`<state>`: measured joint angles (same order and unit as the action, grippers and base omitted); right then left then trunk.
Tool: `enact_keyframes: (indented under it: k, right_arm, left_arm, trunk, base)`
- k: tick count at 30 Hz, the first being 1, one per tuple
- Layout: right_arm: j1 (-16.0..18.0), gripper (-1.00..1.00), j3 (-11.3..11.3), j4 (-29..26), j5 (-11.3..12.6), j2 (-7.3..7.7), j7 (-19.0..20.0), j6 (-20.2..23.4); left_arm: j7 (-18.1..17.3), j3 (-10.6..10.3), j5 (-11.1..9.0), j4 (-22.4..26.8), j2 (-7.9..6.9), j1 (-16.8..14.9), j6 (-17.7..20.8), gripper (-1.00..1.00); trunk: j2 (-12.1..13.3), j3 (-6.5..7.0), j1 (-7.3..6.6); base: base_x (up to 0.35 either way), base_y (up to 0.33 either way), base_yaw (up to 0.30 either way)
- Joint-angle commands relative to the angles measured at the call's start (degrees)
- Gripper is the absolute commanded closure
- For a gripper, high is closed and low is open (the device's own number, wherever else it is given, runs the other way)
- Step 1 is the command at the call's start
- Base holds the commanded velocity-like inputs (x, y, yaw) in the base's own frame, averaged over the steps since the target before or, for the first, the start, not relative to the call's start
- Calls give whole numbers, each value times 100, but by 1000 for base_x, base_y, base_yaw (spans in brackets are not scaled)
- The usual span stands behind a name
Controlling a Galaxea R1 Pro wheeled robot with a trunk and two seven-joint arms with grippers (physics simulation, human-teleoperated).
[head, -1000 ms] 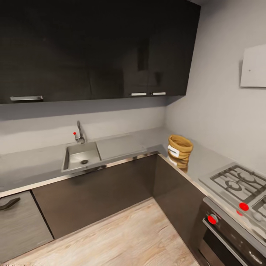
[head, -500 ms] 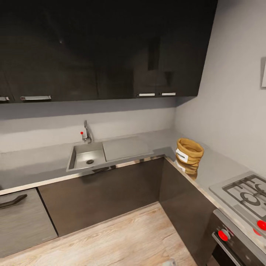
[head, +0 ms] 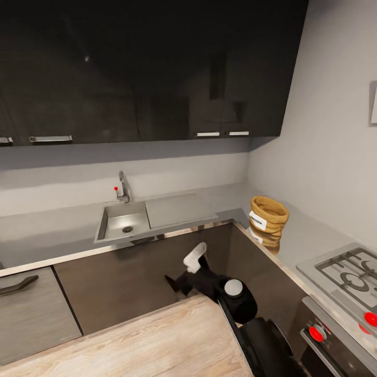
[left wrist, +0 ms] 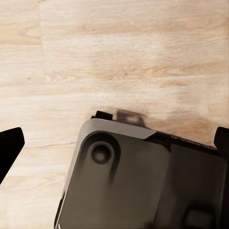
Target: In the kitchen, take the popcorn bag from the countertop, put it into the microwave, and heat it until the popcorn is cooked so the cooked popcorn ends up inside the bag.
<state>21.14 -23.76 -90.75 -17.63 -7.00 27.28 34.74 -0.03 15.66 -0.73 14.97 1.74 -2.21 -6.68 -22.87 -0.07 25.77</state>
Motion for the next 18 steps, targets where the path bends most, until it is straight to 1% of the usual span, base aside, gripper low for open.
enact_keyframes:
  k: [1,3,4,6,8,10,11,13,15,18]
  right_arm:
    - [129,-100,58,-29,-52,-4,106,45]
    - [339,-100,456,-58,-43,-33,216,75]
    - [401,-100,610,-65,-41,-48,237,84]
    - [502,-100,712,-71,-37,-52,251,99]
    - [570,-100,757,-72,-37,-55,257,96]
    - [655,-100,1061,-75,-31,-58,260,94]
    - [742,-100,1312,-75,-26,-61,260,94]
    - [825,-100,1639,-76,-23,-61,260,94]
    - [877,-100,1715,-81,-22,-63,260,94]
    - [953,-100,1737,-83,-22,-95,260,104]
  left_arm:
    - [-2,14,-11,-5,2,0,-17,-100]
    - [-5,16,-19,-9,4,7,-23,-100]
    - [-5,16,-23,-10,3,9,-24,-100]
    - [-5,19,-29,-11,2,11,-25,-100]
    - [-5,23,-31,-11,2,16,-26,-100]
    - [-5,25,-32,-11,2,19,-26,-100]
    - [-5,25,-33,-11,2,22,-26,-100]
    - [-5,25,-33,-11,3,26,-26,-100]
    - [-5,22,-33,-11,4,26,-26,-100]
    - [-5,18,-33,-11,8,22,-26,-100]
  trunk:
    - [-5,-4,2]
    - [-5,-4,2]
    - [-5,-4,2]
    - [-5,-4,2]
    - [-5,-4,2]
    - [-5,-4,2]
    - [-5,-4,2]
    - [-5,-4,2]
    - [-5,-4,2]
    - [-5,-4,2]
  base:
    - [0,0,0]
    - [0,0,0]
    - [0,0,0]
    - [0,0,0]
    - [0,0,0]
    - [0,0,0]
    - [0,0,0]
    - [0,0,0]
    - [0,0,0]
    - [0,0,0]
